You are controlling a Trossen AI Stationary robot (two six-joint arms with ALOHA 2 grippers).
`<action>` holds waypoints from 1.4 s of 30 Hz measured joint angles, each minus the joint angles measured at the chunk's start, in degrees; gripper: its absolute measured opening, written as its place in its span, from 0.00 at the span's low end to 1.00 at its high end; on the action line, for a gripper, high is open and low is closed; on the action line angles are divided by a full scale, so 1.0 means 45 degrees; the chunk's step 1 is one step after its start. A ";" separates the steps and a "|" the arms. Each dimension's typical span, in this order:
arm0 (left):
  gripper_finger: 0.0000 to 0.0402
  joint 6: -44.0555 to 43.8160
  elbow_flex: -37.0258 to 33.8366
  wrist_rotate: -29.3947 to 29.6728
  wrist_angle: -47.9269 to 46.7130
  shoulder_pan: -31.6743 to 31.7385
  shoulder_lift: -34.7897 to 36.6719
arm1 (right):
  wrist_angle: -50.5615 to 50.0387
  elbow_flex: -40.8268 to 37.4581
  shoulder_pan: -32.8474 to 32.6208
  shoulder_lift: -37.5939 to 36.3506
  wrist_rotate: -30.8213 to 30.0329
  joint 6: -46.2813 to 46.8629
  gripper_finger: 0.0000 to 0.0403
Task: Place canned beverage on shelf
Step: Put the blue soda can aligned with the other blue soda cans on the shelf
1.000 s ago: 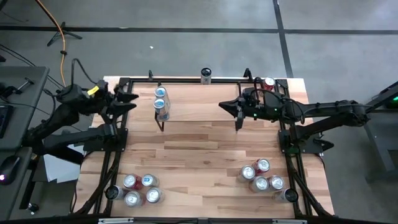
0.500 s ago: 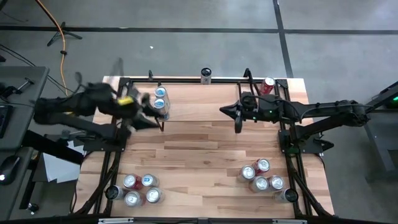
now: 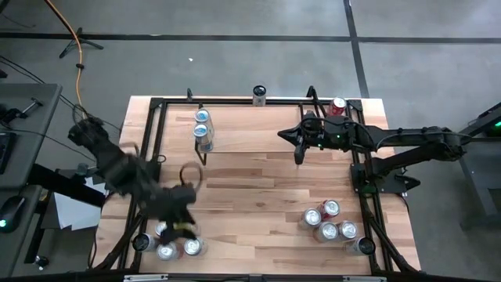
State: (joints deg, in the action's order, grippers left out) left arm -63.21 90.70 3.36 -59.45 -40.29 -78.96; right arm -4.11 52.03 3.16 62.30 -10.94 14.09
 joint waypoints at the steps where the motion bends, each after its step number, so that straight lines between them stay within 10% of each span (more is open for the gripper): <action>1: 0.46 -0.0262 0.0000 0.0250 -0.0681 -0.0347 -0.0252 | 0.0008 0.0000 0.0000 0.0000 0.0000 0.0011 0.00; 17: 0.64 0.2890 0.0015 0.1609 -0.4930 -0.1919 -0.2326 | -0.0159 0.0000 0.0000 0.0000 -0.0001 0.2330 0.00; 30: 0.82 0.5305 -0.0026 0.2183 -0.4152 -0.1550 -0.2336 | -0.1977 -0.0005 0.0000 0.0000 -0.0578 0.2888 0.00; 42: 0.82 0.5583 -0.3102 0.1216 -0.2118 -0.1341 -0.2279 | -0.2115 -0.0005 0.0000 0.0000 -0.0559 0.2427 0.00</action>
State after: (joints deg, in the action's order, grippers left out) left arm -38.08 76.74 8.83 -68.98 -46.33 -89.21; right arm -13.63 52.01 3.16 62.30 -13.45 25.02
